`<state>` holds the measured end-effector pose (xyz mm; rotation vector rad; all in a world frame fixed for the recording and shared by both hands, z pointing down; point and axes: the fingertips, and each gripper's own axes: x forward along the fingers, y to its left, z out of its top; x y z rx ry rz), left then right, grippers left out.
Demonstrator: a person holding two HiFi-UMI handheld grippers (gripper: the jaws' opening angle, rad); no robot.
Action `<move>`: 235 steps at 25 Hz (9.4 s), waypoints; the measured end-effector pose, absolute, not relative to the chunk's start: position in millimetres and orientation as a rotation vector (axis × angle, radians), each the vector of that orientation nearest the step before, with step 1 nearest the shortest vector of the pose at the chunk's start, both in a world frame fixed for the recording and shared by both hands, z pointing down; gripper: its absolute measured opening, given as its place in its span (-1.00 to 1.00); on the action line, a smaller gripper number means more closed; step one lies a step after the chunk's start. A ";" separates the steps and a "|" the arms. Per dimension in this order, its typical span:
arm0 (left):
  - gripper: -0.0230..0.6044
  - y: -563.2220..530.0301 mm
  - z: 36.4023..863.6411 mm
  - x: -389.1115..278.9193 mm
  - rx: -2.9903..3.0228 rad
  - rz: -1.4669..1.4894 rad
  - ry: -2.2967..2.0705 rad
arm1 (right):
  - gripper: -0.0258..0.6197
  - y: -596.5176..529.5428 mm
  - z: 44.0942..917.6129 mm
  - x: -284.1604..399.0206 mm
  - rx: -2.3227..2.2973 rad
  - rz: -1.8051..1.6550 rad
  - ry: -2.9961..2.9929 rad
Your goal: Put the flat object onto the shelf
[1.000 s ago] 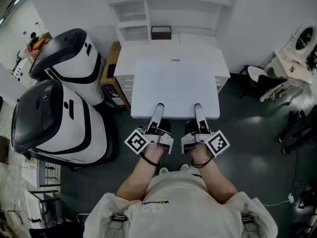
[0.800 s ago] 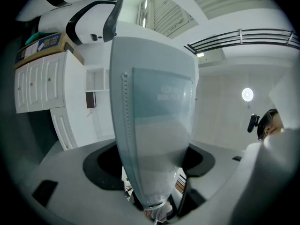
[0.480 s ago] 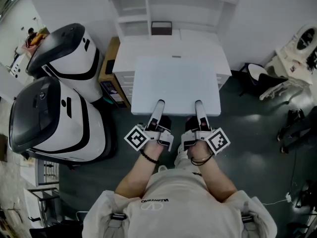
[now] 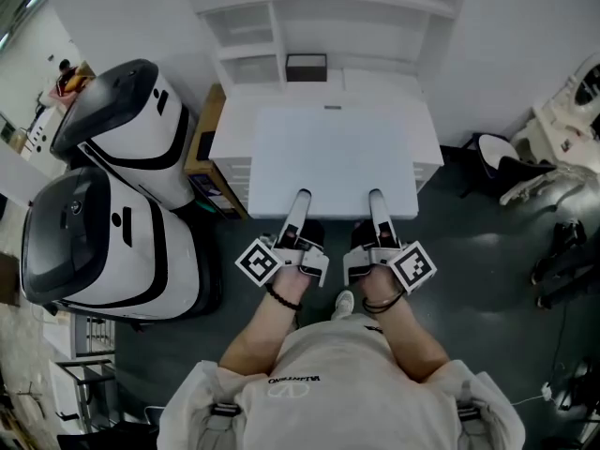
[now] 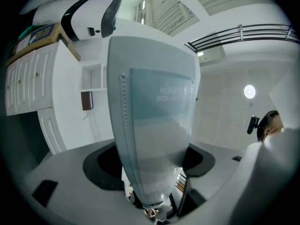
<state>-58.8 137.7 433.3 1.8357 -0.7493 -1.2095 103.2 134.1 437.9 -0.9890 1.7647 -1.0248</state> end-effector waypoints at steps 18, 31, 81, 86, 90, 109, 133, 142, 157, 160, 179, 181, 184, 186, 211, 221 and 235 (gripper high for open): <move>0.12 31.3 421.0 9.7 1.857 -1.209 -0.855 | 0.14 13.0 428.8 169.2 -0.886 -1.083 1.780; 0.12 -23.7 420.0 16.0 1.855 -1.197 -0.813 | 0.14 -36.3 429.8 175.3 -0.910 -1.068 1.765; 0.12 -391.7 275.2 -71.1 1.942 -1.137 -0.654 | 0.13 -393.3 279.0 90.5 -0.910 -0.813 1.687; 0.12 -419.2 271.8 -67.4 1.940 -1.120 -0.687 | 0.13 -423.1 276.8 93.7 -0.911 -0.842 1.695; 0.12 -436.3 274.4 -67.9 1.919 -1.112 -0.711 | 0.13 -441.5 271.9 93.3 -0.928 -0.852 1.720; 0.13 -505.4 274.4 -66.7 1.864 -1.048 -0.816 | 0.15 -512.5 271.0 95.3 -0.972 -0.995 1.716; 0.24 -507.8 267.2 -64.7 1.915 -1.059 -0.817 | 0.24 -514.6 265.8 92.7 -0.988 -0.969 1.743; 0.39 -478.1 284.7 -85.7 2.048 -0.974 -0.993 | 0.17 -472.9 274.7 100.9 -1.104 -0.718 1.839; -0.91 -445.5 251.9 -56.1 2.814 -0.284 -1.766 | -0.89 -451.7 255.9 65.5 -1.419 -0.202 2.206; -0.91 -460.7 255.5 -57.9 2.772 -0.267 -1.809 | -0.89 -473.7 262.4 65.9 -1.426 -0.290 2.209; -0.91 -527.3 256.8 -62.1 2.684 -0.301 -1.815 | -0.89 -540.6 262.0 71.4 -1.458 -0.378 2.205; -0.91 -532.0 256.9 -64.2 2.672 -0.311 -1.818 | -0.89 -542.2 262.4 68.9 -1.452 -0.374 2.215; -0.91 -536.1 256.0 -64.7 2.669 -0.327 -1.815 | -0.89 -543.8 261.8 68.4 -1.442 -0.370 2.216; -0.91 -535.9 255.9 -64.5 2.674 -0.340 -1.805 | -0.89 -544.0 261.9 68.5 -1.440 -0.375 2.215; -0.91 -401.1 306.1 -140.4 2.672 -0.417 -1.828 | -0.89 -421.0 306.1 111.9 -1.533 -0.148 2.253; -0.91 -389.7 326.0 -127.5 2.672 -0.369 -1.800 | -0.89 -402.5 320.9 117.0 -1.551 -0.145 2.289; -0.91 -390.7 326.4 -129.7 2.648 -0.388 -1.813 | -0.89 -407.8 324.4 120.9 -1.526 -0.188 2.284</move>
